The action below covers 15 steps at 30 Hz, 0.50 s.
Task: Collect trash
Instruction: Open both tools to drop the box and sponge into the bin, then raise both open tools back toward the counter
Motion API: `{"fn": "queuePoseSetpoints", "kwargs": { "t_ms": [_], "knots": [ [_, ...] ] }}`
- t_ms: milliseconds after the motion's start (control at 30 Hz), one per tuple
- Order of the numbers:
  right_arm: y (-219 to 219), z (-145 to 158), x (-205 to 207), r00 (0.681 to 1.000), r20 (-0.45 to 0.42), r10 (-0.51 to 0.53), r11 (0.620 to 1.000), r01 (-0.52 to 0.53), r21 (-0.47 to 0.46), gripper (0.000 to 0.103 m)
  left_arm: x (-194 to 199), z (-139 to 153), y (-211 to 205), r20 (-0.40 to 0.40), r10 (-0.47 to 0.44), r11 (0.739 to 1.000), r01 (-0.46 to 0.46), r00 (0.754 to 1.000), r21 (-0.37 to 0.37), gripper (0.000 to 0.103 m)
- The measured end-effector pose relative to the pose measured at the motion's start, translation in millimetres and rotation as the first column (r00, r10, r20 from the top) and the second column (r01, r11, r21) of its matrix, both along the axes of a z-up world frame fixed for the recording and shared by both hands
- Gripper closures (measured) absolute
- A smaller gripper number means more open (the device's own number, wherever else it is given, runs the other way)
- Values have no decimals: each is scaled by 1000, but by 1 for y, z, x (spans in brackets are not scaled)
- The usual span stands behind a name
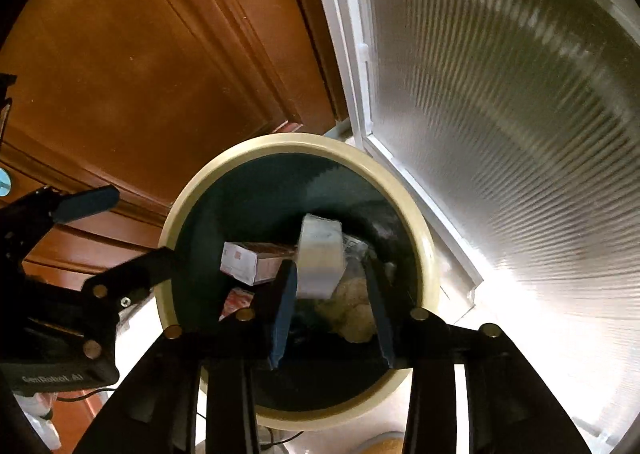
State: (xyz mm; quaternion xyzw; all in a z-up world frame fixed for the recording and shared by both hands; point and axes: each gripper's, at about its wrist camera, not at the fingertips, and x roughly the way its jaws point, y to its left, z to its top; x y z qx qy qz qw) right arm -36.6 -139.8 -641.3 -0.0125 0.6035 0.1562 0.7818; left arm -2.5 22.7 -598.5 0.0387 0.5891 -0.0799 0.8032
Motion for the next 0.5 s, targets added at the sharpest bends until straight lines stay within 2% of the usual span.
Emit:
{"fn": "queuePoseSetpoints", "kwargs": {
  "t_ms": [133, 233, 367, 500],
  "knots": [
    [-4, 6, -5, 1000, 0, -8, 1000, 8, -5, 66, -3, 11, -2, 9, 8, 1000, -8, 1000, -14, 20],
    [-9, 22, -12, 1000, -3, -15, 1000, 15, -6, 66, -7, 25, -4, 23, 12, 1000, -12, 1000, -15, 20],
    [-14, 57, -22, 1000, -12, -29, 1000, 29, -4, 66, -12, 56, -3, 30, 20, 999, -19, 999, -26, 20],
    [-19, 100, -32, 999, -8, -48, 999, 49, 5, 66, -16, 104, -4, 44, 31, 998, -29, 999, -48, 20]
  ]
}}
